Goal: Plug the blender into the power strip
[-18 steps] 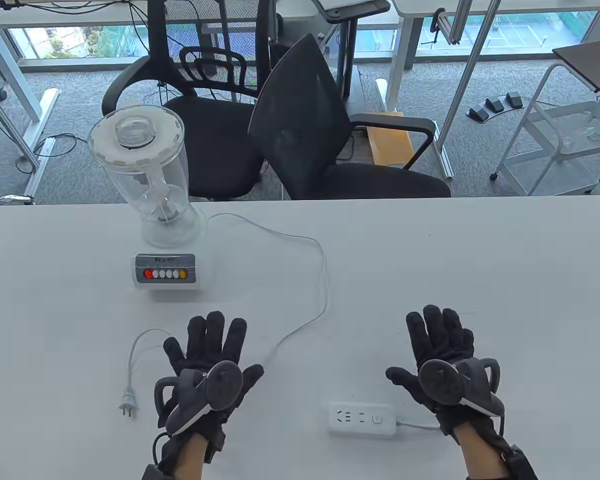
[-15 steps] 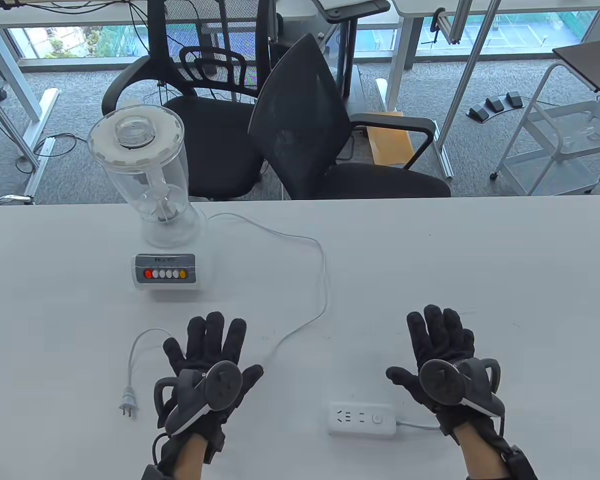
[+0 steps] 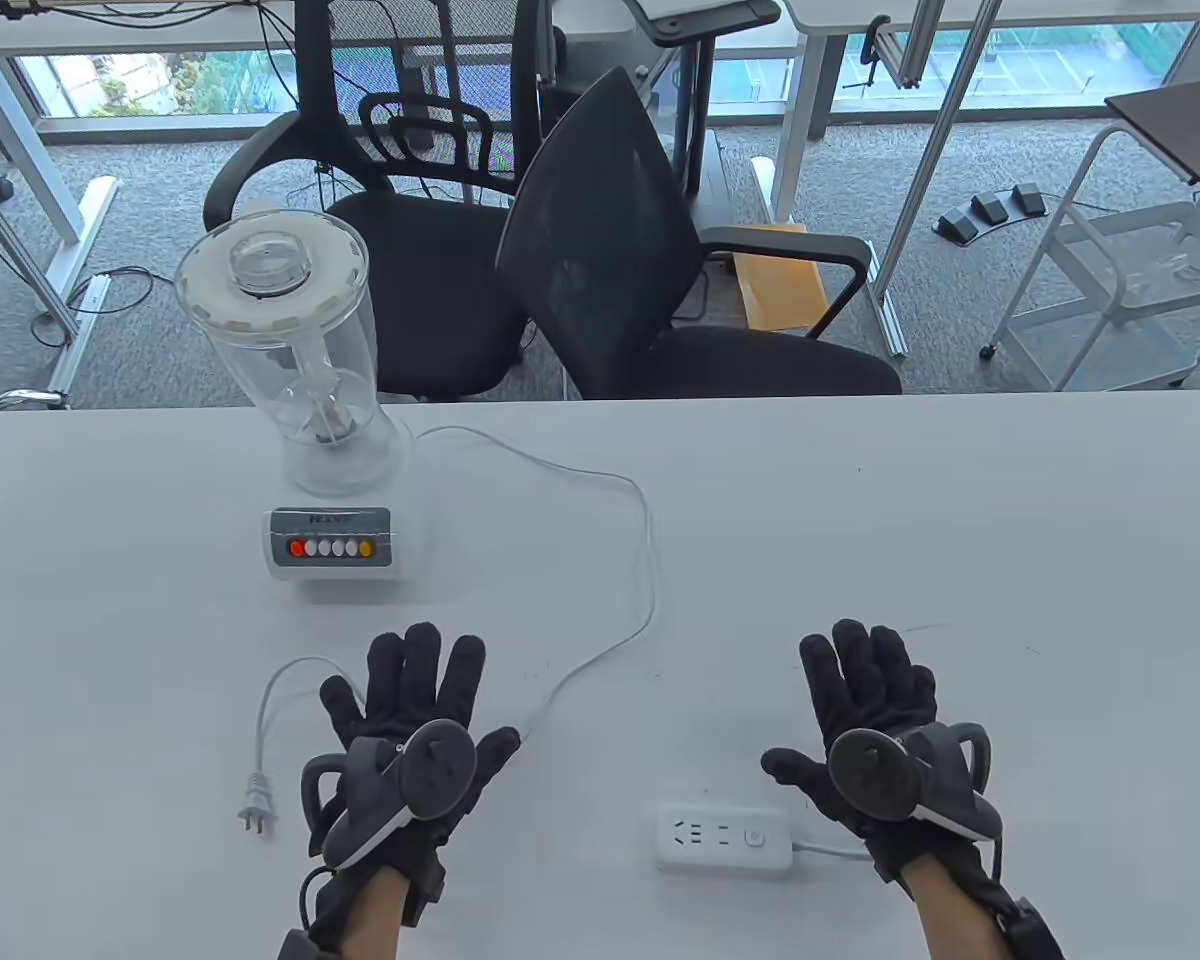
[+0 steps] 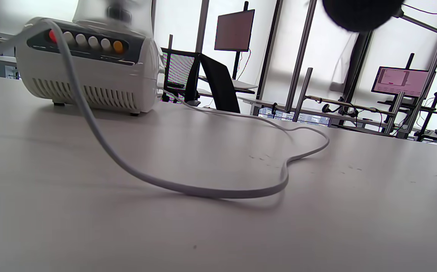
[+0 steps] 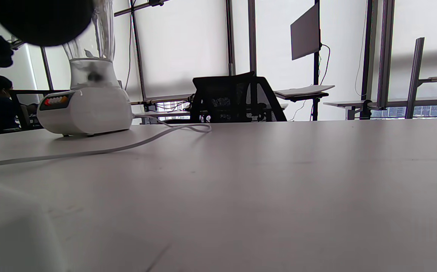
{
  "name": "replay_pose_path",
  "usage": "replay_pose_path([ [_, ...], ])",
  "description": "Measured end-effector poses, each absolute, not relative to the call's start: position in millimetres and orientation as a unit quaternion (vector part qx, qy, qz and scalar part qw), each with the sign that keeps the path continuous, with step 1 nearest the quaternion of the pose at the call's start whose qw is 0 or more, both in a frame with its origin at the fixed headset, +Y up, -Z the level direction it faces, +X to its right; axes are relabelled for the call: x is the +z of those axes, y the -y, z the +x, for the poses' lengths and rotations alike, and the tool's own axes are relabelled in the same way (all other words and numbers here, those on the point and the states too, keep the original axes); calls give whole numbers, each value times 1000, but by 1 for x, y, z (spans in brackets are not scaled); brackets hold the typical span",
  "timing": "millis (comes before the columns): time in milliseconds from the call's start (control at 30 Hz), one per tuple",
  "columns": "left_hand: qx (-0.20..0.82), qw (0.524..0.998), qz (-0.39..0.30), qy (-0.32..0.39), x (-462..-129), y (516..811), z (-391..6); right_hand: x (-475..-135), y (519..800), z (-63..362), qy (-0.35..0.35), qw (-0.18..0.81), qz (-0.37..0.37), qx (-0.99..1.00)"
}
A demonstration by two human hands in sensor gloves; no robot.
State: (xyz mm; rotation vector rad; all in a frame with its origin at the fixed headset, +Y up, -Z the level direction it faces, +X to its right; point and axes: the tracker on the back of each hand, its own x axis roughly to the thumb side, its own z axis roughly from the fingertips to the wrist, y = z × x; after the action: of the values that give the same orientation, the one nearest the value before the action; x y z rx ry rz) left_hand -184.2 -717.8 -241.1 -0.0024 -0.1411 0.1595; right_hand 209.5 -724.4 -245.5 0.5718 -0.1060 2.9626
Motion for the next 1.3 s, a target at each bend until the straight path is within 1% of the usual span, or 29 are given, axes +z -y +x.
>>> replay_pose_path([
  [233, 87, 994, -2, 64, -243, 717, -189, -236, 719, 194, 16, 55, 228, 972],
  [367, 85, 994, -3, 64, -242, 716, -189, -231, 722, 179, -17, 42, 260, 965],
  [533, 87, 994, -3, 64, -242, 716, -189, -226, 729, 162, -60, 4, 297, 953],
  [900, 90, 994, -14, 69, -243, 717, -189, -229, 745, 151, -133, -28, 316, 939],
  [1100, 91, 993, -16, 69, -243, 717, -189, -229, 754, 144, -168, -66, 321, 930],
  [1300, 91, 993, -18, 69, -243, 717, -189, -229, 757, 140, -190, -45, 330, 924],
])
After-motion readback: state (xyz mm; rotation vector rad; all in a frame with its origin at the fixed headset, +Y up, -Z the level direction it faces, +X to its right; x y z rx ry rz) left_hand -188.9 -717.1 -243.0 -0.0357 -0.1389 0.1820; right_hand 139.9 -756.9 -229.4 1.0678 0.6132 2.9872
